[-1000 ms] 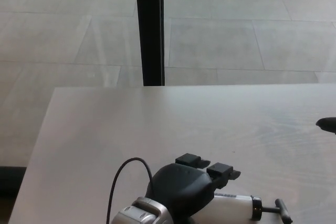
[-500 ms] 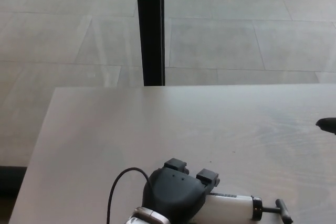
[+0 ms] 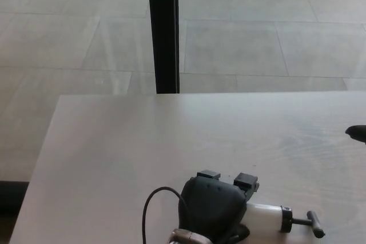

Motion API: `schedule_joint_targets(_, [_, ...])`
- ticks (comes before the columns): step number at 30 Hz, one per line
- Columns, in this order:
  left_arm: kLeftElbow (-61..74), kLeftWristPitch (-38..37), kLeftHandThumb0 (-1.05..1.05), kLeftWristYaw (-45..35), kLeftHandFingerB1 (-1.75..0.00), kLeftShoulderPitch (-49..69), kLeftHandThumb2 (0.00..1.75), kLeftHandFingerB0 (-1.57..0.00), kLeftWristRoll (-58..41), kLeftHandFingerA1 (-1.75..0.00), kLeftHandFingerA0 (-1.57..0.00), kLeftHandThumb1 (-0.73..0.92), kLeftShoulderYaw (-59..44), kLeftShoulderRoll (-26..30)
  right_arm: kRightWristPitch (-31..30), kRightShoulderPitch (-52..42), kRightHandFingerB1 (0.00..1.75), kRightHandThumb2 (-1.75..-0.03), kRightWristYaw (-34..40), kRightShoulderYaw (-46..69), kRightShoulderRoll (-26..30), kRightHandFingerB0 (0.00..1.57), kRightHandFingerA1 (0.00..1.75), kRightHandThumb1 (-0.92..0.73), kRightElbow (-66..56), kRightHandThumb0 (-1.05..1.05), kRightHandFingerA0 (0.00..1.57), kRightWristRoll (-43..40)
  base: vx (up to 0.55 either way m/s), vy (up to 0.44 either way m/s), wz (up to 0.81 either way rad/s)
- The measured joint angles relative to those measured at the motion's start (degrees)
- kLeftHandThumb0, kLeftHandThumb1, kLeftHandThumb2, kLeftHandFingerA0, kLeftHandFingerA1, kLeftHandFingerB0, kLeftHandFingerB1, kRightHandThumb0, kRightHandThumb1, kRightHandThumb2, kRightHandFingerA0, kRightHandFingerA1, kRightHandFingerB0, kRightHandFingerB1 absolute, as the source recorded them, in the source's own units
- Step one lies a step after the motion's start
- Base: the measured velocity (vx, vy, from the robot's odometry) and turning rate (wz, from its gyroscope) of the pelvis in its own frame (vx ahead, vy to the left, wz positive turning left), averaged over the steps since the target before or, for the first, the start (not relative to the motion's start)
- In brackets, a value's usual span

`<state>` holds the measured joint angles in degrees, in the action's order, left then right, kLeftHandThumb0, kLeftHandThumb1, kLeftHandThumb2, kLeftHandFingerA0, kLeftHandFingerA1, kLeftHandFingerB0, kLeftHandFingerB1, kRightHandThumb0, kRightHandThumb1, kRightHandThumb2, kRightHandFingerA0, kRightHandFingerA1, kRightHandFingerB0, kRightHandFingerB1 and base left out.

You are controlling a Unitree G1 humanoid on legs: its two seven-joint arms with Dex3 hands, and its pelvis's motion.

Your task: The robot uses its left hand to lift the air pump kept on the middle of the desk and use the right hand to pull out the handle

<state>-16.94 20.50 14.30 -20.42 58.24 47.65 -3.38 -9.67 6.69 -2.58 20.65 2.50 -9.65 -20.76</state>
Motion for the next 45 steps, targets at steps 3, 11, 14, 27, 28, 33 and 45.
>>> schedule_joint_targets(3, [0.4, -0.15, -0.59, -0.12, -0.56, -0.01, 0.6, -0.41, 0.75, -0.84, -0.65, 0.69, 0.79, 0.29, -0.19, 0.06, 0.54, -0.62, 0.18, -0.49, 0.05, 0.68, 0.98, -0.76, 0.01, -0.72, 0.79, 0.11, 0.0, 0.0, 0.0])
schedule_joint_targets(11, [2.47, 2.22, -0.58, -4.64, -0.58, 0.01, 0.59, -0.52, 4.81, -0.84, -0.75, 0.62, 2.8, 3.78, -0.34, 0.2, 0.54, -0.63, 0.19, -1.14, 0.5, 0.68, 0.98, -0.76, 0.02, -0.71, 0.81, 0.26, 0.0, 0.0, 0.0])
schedule_joint_targets(14, [3.01, 3.19, -0.59, -6.26, -0.5, 0.12, 0.59, -0.44, 6.19, -0.8, -0.75, 0.62, 3.32, 4.23, -0.41, 0.25, 0.55, -0.63, 0.24, -1.45, 0.49, 0.69, 0.97, -0.76, 0.08, -0.7, 0.8, 0.36, 0.0, 0.0, 0.0])
schedule_joint_targets(27, [3.15, 7.94, -0.6, -12.05, -0.53, -0.12, 0.6, -0.45, 12.67, -1.11, -0.81, 0.65, 5.19, 3.9, -0.41, 0.31, 0.55, -0.63, 0.25, -2.17, 0.48, 0.66, 1.12, -0.77, 0.21, -0.71, 0.76, 1.03, 0.0, 0.0, 0.0])
schedule_joint_targets(28, [3.11, 8.27, -0.6, -12.3, -0.53, -0.04, 0.6, -0.45, 12.87, -1.11, -0.81, 0.65, 5.09, 3.65, -0.41, 0.33, 0.55, -0.63, 0.26, -2.15, 0.48, 0.66, 1.12, -0.77, 0.21, -0.71, 0.76, 1.05, 0.0, 0.0, 0.0])
schedule_joint_targets(33, [2.45, 9.96, -0.54, -13.37, -0.62, 1.36, 0.98, -0.39, 13.59, -0.94, -0.77, 0.51, 4.22, 1.42, -0.4, 0.62, 0.54, -0.63, 0.53, -2.33, 0.51, 0.66, 1.15, -0.78, 0.21, -0.72, 0.74, 1.44, 0.0, 0.0, 0.0])
schedule_joint_targets(45, [1.32, 9.52, -0.11, -13.65, -0.82, 3.33, 0.63, -0.79, 11.77, -1.64, -0.88, 0.6, -0.03, -1.67, -0.4, 1.26, 0.54, -0.63, 2.06, -2.19, 0.3, 0.7, 1.14, -0.76, 0.42, -0.68, 0.77, 2.19, 0.0, 0.0, 0.0])
